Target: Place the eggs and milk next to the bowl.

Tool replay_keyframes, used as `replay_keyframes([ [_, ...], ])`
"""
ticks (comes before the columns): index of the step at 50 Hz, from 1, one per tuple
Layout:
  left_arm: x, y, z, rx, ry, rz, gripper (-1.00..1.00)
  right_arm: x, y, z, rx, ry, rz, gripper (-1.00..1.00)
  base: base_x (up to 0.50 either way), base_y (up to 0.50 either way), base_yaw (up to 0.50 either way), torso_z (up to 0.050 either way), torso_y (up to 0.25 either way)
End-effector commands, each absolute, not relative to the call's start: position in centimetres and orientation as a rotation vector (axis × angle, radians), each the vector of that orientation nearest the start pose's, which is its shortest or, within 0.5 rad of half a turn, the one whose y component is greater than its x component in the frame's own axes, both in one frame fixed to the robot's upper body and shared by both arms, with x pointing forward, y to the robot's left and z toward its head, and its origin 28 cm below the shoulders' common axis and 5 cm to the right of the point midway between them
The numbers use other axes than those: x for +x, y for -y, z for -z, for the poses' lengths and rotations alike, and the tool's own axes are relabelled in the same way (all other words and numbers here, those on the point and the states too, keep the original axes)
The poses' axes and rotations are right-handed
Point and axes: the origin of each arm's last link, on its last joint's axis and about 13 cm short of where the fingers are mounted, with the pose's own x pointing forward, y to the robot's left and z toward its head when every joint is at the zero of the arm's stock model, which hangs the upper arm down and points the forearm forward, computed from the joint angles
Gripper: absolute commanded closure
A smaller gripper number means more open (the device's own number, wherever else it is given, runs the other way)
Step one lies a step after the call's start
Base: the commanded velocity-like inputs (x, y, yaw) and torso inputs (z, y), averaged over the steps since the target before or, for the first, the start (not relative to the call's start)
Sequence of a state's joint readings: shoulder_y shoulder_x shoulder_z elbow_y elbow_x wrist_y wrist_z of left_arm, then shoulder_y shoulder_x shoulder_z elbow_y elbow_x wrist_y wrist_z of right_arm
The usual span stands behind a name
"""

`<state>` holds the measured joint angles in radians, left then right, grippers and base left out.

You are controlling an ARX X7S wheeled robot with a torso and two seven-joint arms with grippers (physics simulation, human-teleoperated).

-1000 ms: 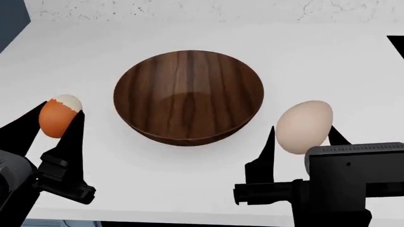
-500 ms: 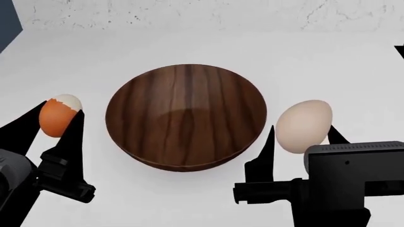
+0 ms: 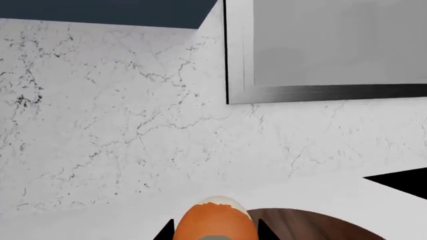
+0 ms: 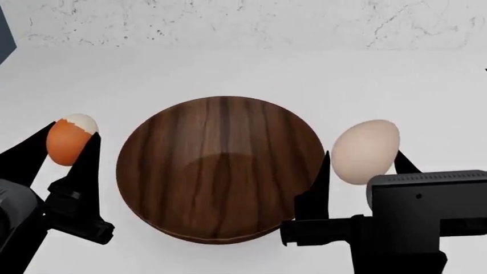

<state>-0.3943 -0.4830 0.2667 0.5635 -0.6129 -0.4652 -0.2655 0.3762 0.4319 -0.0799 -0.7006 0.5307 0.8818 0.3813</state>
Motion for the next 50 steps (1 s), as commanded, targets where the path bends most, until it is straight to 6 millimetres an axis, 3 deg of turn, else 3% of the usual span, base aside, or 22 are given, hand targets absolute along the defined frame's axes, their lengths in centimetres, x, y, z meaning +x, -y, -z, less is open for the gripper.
replay_keyframes([
  [1, 24.1, -21.8, -17.2, -0.016, 0.246, 0.285, 1.0, 22.7, 12.8, -17.8, -0.131, 0.115, -0.003, 1.0, 0.0, 0.0, 0.0, 0.0, 0.0],
  [17, 24.5, -24.3, -16.6, 0.083, 0.074, 0.305, 1.0, 22.6, 13.0, -17.5, -0.125, 0.113, -0.003, 1.0, 0.0, 0.0, 0.0, 0.0, 0.0],
  [50, 24.7, -24.7, -14.2, 0.169, -0.079, 0.352, 1.0, 22.5, 12.9, -17.5, -0.125, 0.11, -0.005, 1.0, 0.0, 0.0, 0.0, 0.0, 0.0],
])
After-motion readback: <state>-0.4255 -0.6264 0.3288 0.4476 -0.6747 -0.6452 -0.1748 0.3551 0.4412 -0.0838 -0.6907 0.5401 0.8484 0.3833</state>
